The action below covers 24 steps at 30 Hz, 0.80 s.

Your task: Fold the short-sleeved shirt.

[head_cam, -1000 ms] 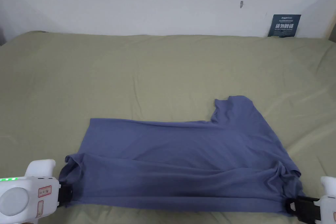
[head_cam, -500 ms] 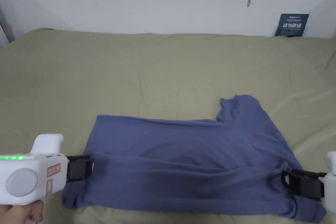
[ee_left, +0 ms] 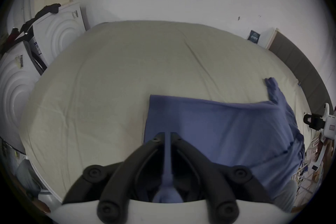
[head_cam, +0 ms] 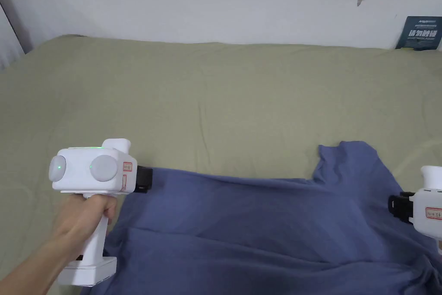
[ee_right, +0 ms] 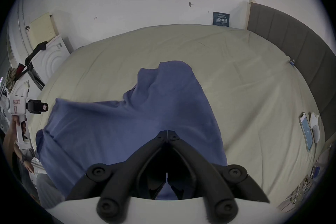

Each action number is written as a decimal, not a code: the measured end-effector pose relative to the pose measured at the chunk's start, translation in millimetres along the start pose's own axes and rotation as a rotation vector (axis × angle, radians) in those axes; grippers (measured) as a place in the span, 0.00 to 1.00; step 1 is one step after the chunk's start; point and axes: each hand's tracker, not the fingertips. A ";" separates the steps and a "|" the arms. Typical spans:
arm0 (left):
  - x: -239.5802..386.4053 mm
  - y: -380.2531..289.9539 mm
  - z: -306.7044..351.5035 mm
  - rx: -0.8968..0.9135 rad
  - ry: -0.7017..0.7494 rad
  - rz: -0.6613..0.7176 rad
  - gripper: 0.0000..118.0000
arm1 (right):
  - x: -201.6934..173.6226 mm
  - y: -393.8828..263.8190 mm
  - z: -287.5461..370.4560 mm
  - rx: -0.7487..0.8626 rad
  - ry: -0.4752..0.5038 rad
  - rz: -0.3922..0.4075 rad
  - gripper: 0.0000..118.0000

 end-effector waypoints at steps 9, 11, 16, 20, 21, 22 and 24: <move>2.7 31.2 -64.1 -0.089 0.062 -0.031 0.91 | 18.2 18.3 -36.6 -0.048 -0.014 0.020 0.01; 6.0 31.1 -63.1 -0.100 0.018 -0.043 0.74 | 27.0 20.9 -38.8 -0.053 -0.019 0.018 0.01; 8.9 33.7 -53.5 -0.079 -0.011 -0.057 0.04 | 42.2 31.3 -38.7 -0.064 -0.035 0.008 0.01; 9.1 35.7 -53.3 -0.087 -0.030 -0.067 0.04 | 50.2 42.7 -43.3 -0.085 -0.012 -0.005 0.43; 9.9 35.9 -54.3 -0.088 -0.025 -0.071 0.04 | 51.8 46.3 -49.2 -0.123 -0.005 -0.013 0.56; 10.2 35.5 -54.6 -0.088 -0.024 -0.074 0.04 | 53.4 49.8 -58.0 -0.187 0.013 -0.006 0.80; 9.9 35.0 -55.0 -0.086 -0.024 -0.069 0.04 | 53.6 54.7 -66.4 -0.198 -0.004 0.028 1.00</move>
